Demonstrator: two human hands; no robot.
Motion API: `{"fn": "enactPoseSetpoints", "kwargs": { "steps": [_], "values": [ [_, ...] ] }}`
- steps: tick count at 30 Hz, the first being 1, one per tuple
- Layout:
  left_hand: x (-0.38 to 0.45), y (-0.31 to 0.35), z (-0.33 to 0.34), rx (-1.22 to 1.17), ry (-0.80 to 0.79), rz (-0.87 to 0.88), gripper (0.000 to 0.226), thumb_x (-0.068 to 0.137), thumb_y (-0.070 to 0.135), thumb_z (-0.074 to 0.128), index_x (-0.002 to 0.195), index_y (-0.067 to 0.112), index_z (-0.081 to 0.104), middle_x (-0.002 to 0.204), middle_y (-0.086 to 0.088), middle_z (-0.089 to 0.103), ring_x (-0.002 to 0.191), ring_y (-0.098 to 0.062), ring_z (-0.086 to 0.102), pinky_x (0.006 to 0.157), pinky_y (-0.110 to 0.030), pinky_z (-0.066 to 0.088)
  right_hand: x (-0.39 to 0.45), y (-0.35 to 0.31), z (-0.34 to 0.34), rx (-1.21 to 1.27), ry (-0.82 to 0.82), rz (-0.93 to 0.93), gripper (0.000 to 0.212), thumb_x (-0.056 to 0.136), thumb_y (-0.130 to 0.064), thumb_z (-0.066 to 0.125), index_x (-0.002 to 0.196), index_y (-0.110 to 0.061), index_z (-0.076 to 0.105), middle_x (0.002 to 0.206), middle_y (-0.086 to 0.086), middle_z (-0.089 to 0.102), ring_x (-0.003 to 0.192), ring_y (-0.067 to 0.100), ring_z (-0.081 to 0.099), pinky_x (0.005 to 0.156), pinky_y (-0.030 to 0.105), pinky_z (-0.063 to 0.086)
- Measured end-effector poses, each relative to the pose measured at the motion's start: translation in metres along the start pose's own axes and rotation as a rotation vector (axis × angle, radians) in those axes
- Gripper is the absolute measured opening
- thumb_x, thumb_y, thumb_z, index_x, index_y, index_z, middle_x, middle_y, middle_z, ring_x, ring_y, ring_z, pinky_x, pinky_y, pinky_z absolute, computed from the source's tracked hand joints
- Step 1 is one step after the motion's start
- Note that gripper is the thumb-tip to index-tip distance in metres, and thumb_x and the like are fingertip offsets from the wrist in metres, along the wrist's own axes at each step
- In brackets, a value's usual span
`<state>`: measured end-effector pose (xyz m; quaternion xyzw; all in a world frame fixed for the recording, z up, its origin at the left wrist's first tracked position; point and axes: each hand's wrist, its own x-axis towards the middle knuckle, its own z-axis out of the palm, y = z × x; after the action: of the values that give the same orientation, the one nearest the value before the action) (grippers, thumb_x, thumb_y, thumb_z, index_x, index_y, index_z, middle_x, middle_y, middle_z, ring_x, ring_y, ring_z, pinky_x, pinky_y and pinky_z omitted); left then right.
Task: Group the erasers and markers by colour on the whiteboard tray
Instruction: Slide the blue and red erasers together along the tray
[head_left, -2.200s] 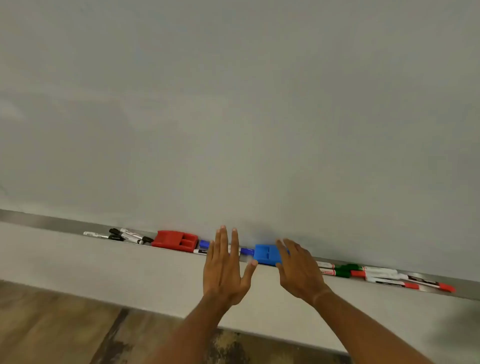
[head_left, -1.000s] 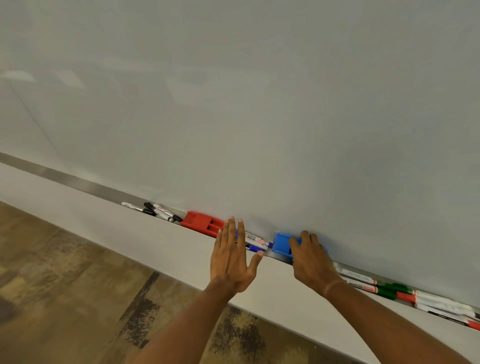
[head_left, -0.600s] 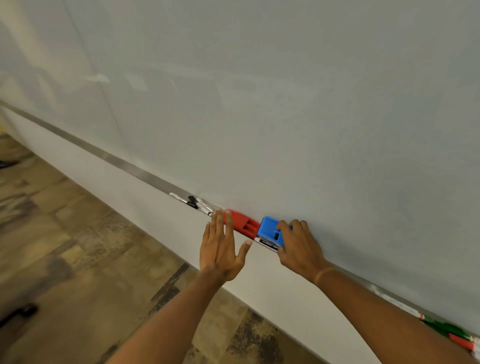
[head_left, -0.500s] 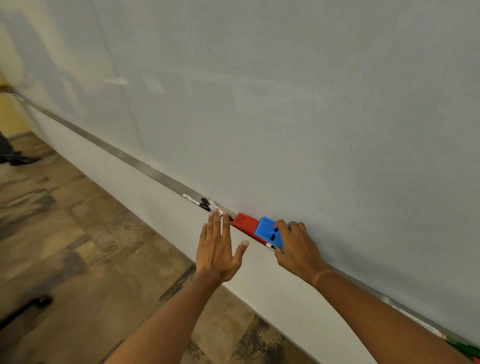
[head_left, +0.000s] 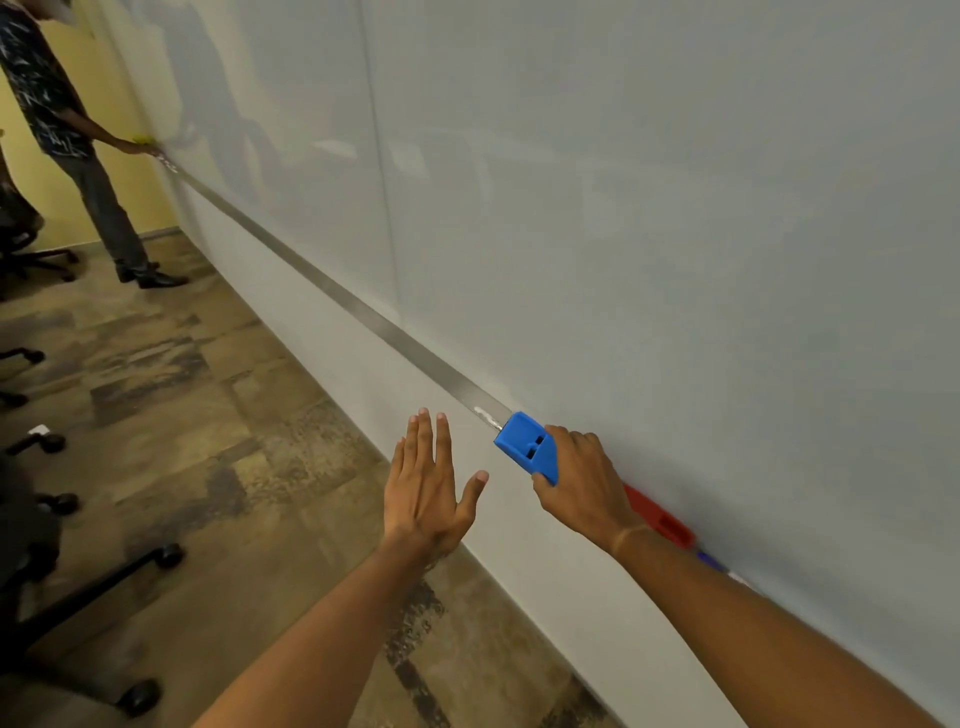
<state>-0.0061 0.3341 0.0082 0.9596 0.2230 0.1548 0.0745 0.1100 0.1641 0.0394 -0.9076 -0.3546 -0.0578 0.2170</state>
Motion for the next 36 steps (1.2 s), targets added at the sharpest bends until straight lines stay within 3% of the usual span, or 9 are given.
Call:
{"fn": "enactPoseSetpoints", "kwargs": {
  "steps": [13, 19, 24, 30, 36],
  "values": [
    [0.092, -0.121, 0.025, -0.024, -0.076, -0.03, 0.085, 0.089, 0.071, 0.006, 0.15, 0.017, -0.021, 0.16, -0.011, -0.02, 0.147, -0.024, -0.02, 0.118, -0.037, -0.012, 0.134, -0.068, 0.091, -0.018, -0.043, 0.07, 0.059, 0.088, -0.033, 0.059, 0.139, -0.015, 0.037, 0.106, 0.008, 0.052, 0.091, 0.012, 0.038, 0.077, 0.026, 0.047],
    [0.132, -0.144, 0.039, -0.025, -0.09, -0.066, 0.085, 0.087, 0.071, 0.002, 0.15, 0.018, -0.021, 0.16, -0.01, -0.02, 0.148, -0.024, -0.019, 0.119, -0.038, -0.01, 0.19, -0.074, 0.117, 0.007, -0.04, 0.075, 0.048, 0.085, -0.03, 0.061, 0.129, -0.015, 0.048, 0.099, 0.008, 0.056, 0.088, 0.015, 0.044, 0.073, 0.027, 0.048],
    [0.175, -0.159, 0.05, -0.031, -0.081, -0.109, 0.086, 0.088, 0.072, 0.005, 0.151, 0.018, -0.019, 0.16, -0.009, -0.021, 0.148, -0.024, -0.019, 0.12, -0.039, -0.009, 0.246, -0.081, 0.144, -0.017, -0.069, 0.037, 0.049, 0.087, -0.032, 0.059, 0.132, -0.017, 0.049, 0.102, 0.008, 0.059, 0.093, 0.019, 0.052, 0.075, 0.029, 0.05],
    [0.212, -0.174, 0.058, -0.033, -0.064, -0.145, 0.084, 0.09, 0.07, 0.01, 0.149, 0.018, -0.022, 0.159, -0.008, -0.021, 0.148, -0.023, -0.02, 0.12, -0.038, -0.009, 0.303, -0.091, 0.172, -0.139, -0.126, -0.054, 0.047, 0.091, -0.039, 0.056, 0.132, -0.016, 0.049, 0.11, 0.009, 0.06, 0.097, 0.021, 0.057, 0.084, 0.032, 0.048],
    [0.239, -0.195, 0.069, -0.018, -0.112, -0.146, 0.084, 0.089, 0.071, 0.006, 0.148, 0.019, -0.025, 0.158, -0.008, -0.024, 0.147, -0.023, -0.022, 0.118, -0.037, -0.014, 0.352, -0.104, 0.196, -0.274, -0.162, -0.112, 0.035, 0.093, -0.036, 0.055, 0.121, -0.015, 0.053, 0.108, 0.01, 0.057, 0.094, 0.019, 0.056, 0.083, 0.029, 0.047]
  ]
}}
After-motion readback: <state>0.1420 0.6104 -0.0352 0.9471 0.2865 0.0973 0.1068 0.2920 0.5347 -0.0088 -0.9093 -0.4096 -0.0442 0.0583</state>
